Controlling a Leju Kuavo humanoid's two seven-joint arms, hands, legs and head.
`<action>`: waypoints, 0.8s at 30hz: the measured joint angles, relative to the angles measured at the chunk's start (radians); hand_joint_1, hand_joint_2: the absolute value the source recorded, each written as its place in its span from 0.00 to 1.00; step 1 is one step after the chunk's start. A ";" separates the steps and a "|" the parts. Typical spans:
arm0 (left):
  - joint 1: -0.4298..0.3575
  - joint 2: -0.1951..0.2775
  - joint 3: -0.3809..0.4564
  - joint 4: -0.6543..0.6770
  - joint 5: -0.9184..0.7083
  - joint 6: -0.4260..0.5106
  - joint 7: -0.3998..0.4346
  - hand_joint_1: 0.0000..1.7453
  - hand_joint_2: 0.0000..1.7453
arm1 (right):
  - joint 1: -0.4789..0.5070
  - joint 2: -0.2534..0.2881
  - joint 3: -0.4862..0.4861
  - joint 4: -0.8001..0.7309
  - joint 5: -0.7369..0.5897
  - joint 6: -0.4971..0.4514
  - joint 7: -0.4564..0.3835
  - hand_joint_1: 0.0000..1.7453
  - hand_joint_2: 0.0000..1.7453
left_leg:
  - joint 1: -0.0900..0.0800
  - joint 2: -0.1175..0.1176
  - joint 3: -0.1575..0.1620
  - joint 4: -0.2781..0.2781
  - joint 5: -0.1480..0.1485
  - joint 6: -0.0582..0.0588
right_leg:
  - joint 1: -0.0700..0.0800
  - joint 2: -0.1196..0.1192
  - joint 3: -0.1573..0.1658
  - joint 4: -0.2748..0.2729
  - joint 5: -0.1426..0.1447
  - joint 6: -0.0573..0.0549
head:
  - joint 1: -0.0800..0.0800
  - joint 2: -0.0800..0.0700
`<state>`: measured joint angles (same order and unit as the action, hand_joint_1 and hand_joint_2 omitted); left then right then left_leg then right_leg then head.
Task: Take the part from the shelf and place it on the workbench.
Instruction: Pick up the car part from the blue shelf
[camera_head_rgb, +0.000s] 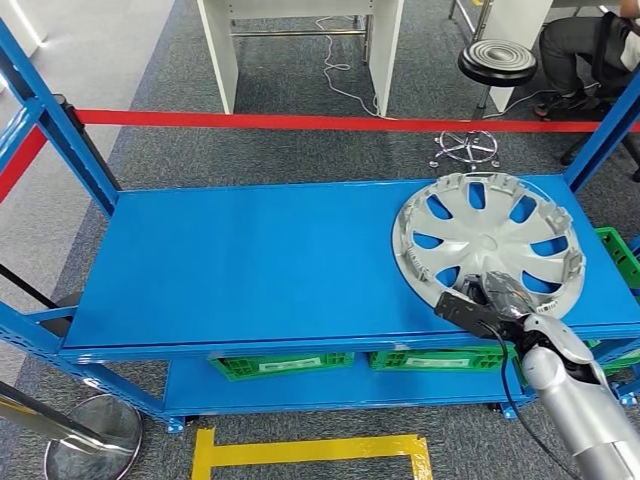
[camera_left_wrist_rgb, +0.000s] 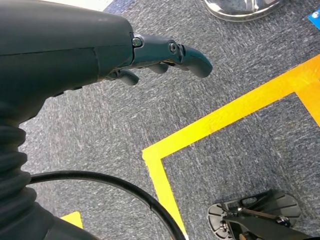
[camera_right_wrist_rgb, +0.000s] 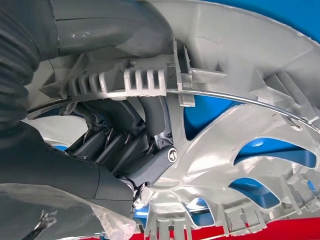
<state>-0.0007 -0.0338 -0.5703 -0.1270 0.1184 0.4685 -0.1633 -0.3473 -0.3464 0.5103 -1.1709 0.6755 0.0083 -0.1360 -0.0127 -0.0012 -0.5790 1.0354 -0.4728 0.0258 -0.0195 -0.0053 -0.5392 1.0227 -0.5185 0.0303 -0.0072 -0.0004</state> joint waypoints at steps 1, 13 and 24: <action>0.000 0.000 0.000 0.001 0.001 0.000 0.000 0.00 1.00 | 0.004 -0.001 0.000 -0.004 0.000 -0.003 0.000 1.00 1.00 | 0.000 0.000 0.000 0.000 0.000 0.000 | 0.000 0.000 0.000 0.000 0.000 0.000 | 0.000 0.000; 0.000 -0.003 0.000 0.005 0.014 0.001 -0.006 0.00 1.00 | 0.043 -0.006 -0.009 -0.046 0.029 -0.046 0.010 1.00 1.00 | 0.000 0.000 -0.001 0.000 0.000 0.000 | 0.000 0.000 -0.001 0.000 0.000 0.000 | 0.000 0.000; -0.005 -0.026 0.000 0.064 0.108 0.042 -0.108 0.00 1.00 | 0.115 -0.025 -0.078 -0.202 0.347 -0.193 0.116 1.00 1.00 | 0.000 0.000 -0.006 0.000 0.000 0.000 | 0.000 0.001 -0.005 0.000 0.000 0.000 | 0.000 0.000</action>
<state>-0.0056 -0.0593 -0.5703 -0.0630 0.2267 0.5108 -0.2714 -0.2325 -0.3711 0.4324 -1.3730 1.0222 -0.1849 -0.0198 -0.0129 -0.0014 -0.5848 1.0357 -0.4728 0.0258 -0.0197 -0.0048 -0.5446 1.0228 -0.5182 0.0304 -0.0072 -0.0004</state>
